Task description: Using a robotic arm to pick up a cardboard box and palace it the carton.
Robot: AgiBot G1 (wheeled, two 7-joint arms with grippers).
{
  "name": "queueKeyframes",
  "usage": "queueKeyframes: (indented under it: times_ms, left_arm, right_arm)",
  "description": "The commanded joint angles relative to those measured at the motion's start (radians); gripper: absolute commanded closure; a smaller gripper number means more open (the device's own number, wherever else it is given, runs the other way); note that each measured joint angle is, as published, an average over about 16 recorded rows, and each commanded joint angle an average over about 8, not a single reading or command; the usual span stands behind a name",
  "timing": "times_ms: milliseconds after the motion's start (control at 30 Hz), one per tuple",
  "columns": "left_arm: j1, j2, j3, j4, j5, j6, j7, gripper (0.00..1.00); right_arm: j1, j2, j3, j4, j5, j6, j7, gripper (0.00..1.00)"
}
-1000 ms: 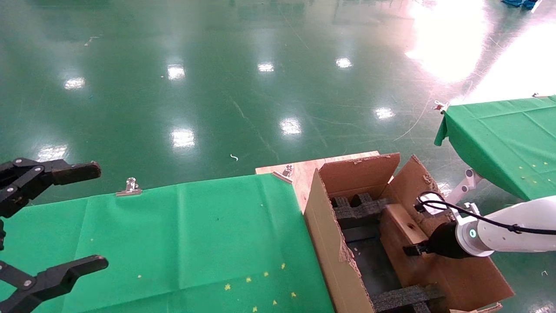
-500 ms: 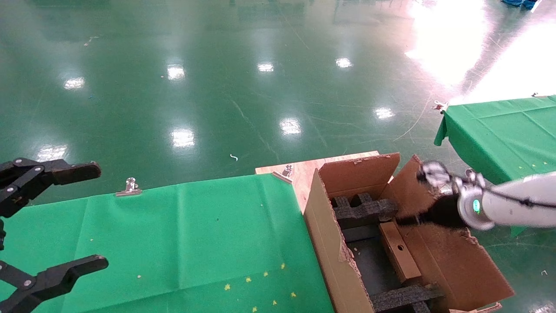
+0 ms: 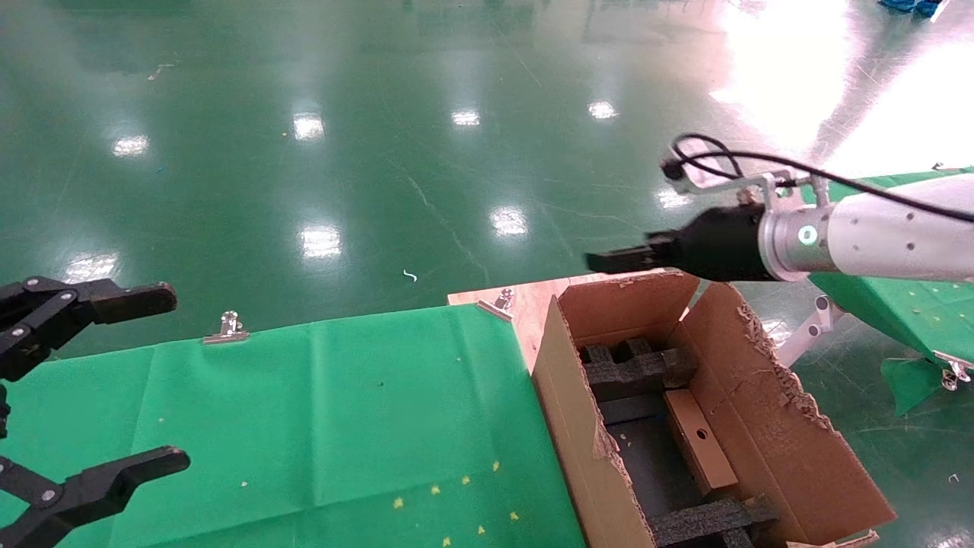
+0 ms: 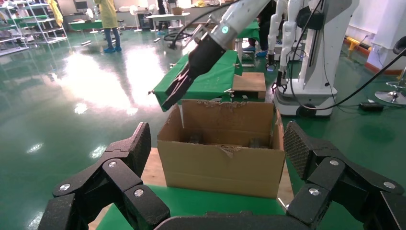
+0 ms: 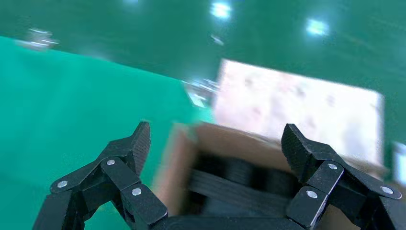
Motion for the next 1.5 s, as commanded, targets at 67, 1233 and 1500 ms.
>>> queueKeyframes:
  times_ms: [67,1233,1500]
  left_arm:
    - [0.000,0.000,0.000,0.000,0.000,0.000,0.000,0.00]
    - [0.000,0.000,0.000,0.000,0.000,0.000,0.000,0.00]
    - [0.000,0.000,0.000,0.000,0.000,0.000,0.000,0.00]
  right_arm:
    - [0.017,0.023,0.042,0.073,0.096,-0.025,-0.057,0.00]
    - [-0.242,0.000,0.481,0.112,0.368,-0.311,-0.468,0.00]
    - [-0.355,-0.024,0.639,0.103,0.413,-0.402,-0.598,0.00]
